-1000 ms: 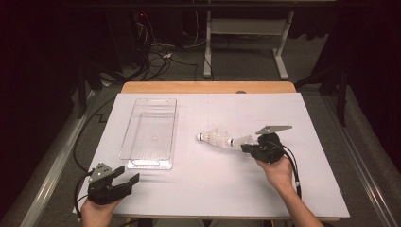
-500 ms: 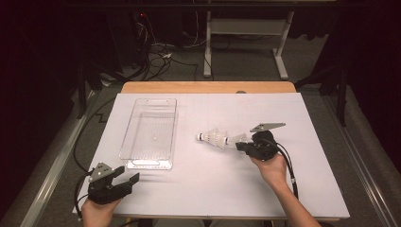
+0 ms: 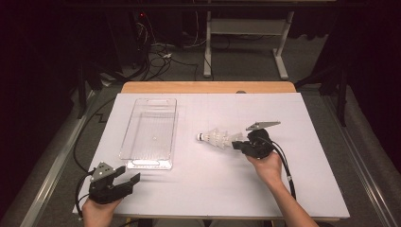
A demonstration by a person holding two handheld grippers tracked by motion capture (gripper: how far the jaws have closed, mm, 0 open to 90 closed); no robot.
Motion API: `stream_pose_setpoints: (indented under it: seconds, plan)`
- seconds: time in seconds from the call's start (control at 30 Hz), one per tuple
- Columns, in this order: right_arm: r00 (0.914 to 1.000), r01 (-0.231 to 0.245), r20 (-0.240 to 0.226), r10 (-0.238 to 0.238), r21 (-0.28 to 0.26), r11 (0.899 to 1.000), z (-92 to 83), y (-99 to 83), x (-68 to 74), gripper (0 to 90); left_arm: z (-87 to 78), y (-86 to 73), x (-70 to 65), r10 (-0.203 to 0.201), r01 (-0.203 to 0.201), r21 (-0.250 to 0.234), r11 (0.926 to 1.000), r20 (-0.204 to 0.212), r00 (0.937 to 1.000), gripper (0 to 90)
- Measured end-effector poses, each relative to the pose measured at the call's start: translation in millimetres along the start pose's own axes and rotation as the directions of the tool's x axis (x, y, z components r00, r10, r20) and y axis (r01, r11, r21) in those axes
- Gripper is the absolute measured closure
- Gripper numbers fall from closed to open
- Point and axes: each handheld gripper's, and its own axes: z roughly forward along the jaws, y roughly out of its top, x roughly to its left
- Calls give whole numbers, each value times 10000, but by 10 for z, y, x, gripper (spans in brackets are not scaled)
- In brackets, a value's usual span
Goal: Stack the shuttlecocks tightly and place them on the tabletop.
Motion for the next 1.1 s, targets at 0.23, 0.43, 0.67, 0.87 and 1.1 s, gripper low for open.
stream_pose_setpoints:
  seconds: [0.23, 0.43, 0.67, 0.87, 1.1]
  plan:
    - [10000, -47, -74, 47, -7, 10000, 56, 21, 8, 900, 7, 2, -3, 51, -51, 48, 10000, 15, 10000, 345]
    - [9999, -3, -156, 3, 1, 10000, 118, 56, 42, 900, 4, 0, -4, 56, -56, 37, 10000, 18, 10000, 345]
    - [9997, -99, -203, 98, -61, 9999, 154, 67, 33, 900, 5, 1, -4, 49, -49, 22, 10000, 9, 10000, 345]
    - [9994, -165, -296, 161, -147, 9998, 177, 79, 33, 900, 1, 0, -5, 42, -42, 7, 10000, 5, 10000, 345]
    - [9993, -142, -350, 134, -234, 9996, 203, 118, 52, 900, 0, 0, -5, 48, -48, 9, 10000, 15, 10000, 345]
